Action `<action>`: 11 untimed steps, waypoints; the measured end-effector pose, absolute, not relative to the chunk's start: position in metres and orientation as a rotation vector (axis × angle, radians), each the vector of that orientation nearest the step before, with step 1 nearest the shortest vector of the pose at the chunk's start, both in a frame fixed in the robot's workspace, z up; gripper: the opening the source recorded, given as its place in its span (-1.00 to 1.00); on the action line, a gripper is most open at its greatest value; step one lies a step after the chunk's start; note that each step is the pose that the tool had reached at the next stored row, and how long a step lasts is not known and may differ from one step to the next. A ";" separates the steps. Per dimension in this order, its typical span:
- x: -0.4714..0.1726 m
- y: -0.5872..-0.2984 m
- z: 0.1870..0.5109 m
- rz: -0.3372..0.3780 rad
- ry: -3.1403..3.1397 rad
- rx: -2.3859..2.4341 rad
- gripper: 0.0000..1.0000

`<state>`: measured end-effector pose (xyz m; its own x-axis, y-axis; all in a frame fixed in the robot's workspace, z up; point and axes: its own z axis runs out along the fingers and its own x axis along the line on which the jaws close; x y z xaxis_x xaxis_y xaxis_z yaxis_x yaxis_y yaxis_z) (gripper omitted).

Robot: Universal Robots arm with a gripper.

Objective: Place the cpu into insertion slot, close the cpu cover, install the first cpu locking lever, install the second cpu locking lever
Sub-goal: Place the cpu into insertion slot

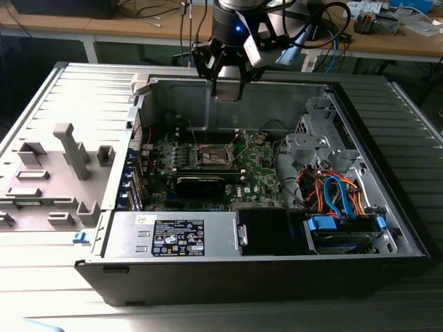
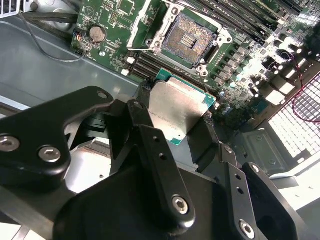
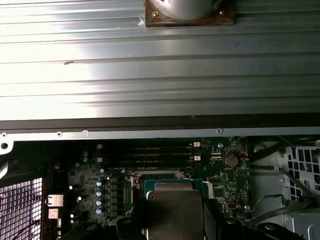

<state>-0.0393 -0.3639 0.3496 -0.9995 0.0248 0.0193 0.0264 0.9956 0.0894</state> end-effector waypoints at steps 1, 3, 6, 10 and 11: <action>-0.039 -0.364 0.349 -0.140 -3.120 -0.040 0.09; -0.039 -0.364 0.349 -0.140 -3.120 -0.040 0.09; -0.039 -0.364 0.348 -0.140 -3.120 -0.040 0.09; -0.039 -0.365 0.347 -0.140 -3.120 -0.040 0.09; -0.039 -0.365 0.347 -0.140 -3.120 -0.040 0.09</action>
